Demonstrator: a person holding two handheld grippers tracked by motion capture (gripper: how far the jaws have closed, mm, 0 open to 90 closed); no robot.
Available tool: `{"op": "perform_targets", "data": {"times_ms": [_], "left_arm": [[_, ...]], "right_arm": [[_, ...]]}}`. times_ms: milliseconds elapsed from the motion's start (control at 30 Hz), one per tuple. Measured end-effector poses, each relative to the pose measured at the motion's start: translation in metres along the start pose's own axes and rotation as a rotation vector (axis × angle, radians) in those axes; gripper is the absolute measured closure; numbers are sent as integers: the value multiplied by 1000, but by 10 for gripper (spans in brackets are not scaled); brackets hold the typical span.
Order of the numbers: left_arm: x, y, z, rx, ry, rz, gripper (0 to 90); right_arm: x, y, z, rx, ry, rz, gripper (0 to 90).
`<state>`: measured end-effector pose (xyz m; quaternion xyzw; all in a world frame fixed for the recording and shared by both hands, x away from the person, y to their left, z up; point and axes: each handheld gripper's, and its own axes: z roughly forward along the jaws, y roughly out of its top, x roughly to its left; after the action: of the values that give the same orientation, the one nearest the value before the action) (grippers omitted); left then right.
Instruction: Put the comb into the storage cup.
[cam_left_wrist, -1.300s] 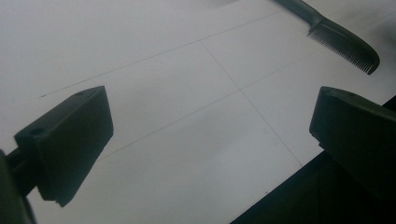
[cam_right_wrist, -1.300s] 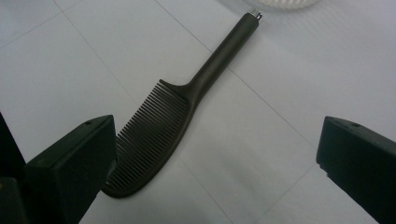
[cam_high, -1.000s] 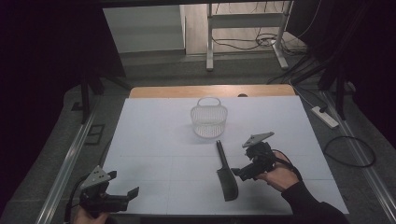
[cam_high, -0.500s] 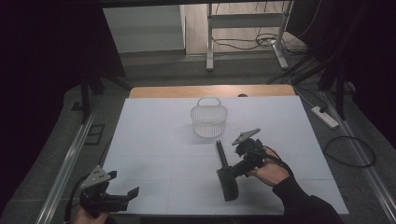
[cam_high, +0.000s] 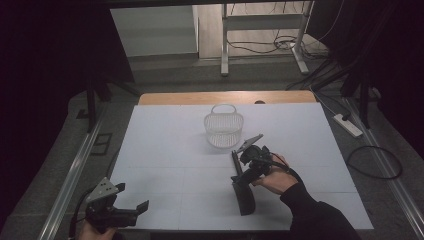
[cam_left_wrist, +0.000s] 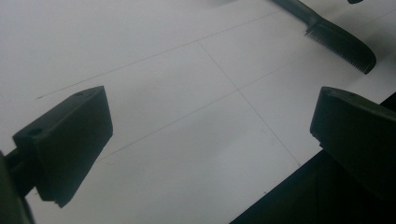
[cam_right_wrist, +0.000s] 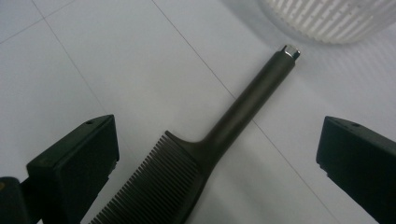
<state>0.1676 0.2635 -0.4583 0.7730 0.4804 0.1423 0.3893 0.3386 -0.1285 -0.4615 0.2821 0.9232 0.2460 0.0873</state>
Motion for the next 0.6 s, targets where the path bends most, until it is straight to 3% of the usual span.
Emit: {"op": "perform_targets", "data": {"times_ms": [600], "left_arm": [[0,0,0,0,-2,0,0]], "right_arm": [[8,24,26,51,12,-33,0]]}}
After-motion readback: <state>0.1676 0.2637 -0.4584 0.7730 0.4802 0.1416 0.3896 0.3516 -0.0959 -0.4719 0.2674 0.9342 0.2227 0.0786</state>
